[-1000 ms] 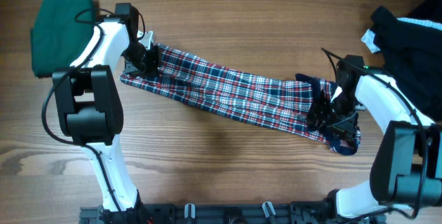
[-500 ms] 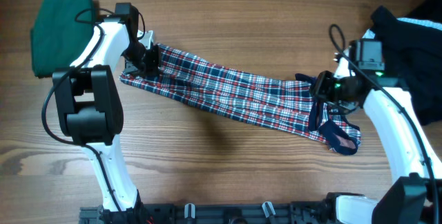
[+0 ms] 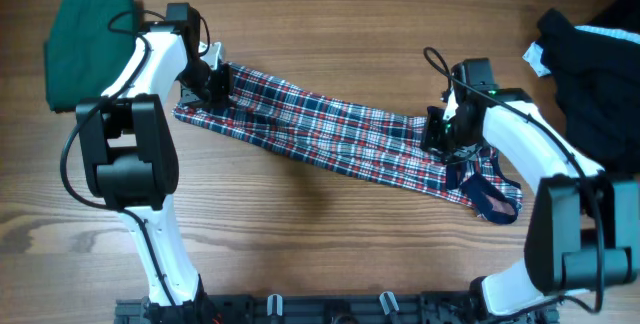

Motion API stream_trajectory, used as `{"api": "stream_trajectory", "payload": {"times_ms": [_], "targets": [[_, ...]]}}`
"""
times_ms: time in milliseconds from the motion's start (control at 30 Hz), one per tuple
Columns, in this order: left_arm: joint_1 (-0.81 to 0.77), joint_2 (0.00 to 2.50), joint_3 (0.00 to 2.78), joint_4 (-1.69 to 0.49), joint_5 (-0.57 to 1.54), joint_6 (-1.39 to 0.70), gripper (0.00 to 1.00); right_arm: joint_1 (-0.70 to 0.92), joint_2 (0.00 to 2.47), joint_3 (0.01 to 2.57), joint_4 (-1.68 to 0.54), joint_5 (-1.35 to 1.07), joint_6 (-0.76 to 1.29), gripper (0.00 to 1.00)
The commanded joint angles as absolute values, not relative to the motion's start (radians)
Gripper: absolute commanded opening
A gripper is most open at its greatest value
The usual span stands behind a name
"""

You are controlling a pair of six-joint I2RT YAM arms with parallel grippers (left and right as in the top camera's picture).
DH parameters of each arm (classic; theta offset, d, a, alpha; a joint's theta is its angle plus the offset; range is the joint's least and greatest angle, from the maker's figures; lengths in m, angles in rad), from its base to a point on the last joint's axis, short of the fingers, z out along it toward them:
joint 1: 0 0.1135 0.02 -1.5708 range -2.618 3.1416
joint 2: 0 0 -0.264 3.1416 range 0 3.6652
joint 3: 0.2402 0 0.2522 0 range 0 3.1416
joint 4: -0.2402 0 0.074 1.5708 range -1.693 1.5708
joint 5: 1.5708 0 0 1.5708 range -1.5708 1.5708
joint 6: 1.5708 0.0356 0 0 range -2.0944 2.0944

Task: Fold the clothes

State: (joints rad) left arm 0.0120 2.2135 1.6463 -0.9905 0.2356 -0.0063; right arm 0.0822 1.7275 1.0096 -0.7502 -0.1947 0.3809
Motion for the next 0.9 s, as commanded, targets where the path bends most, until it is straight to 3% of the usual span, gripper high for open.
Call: {"api": "stream_trajectory", "payload": {"times_ms": [0, 167, 267, 567, 867], "targets": [[0.018, 2.191, 1.635, -0.967, 0.208, -0.009, 0.26, 0.087, 1.777, 1.019, -0.726, -0.196, 0.397, 0.04], [0.018, 2.190, 1.641, -0.945, 0.212, -0.009, 0.65, 0.087, 1.833, 1.019, -0.656, -0.196, 0.396, 0.04], [0.018, 2.190, 1.656, -0.945, 0.212, -0.009, 0.79, 0.087, 1.877, 1.019, -0.576, -0.196, 0.396, 0.04], [0.018, 2.189, 1.689, -0.937, 0.212, -0.009, 0.84, 0.085, 1.940, 1.021, -0.247, -0.152, 0.371, 0.04], [0.018, 2.189, 1.689, -0.911, 0.212, -0.009, 0.87, 0.043, 1.940, 1.058, -0.149, -0.097, 0.329, 0.04]]}}
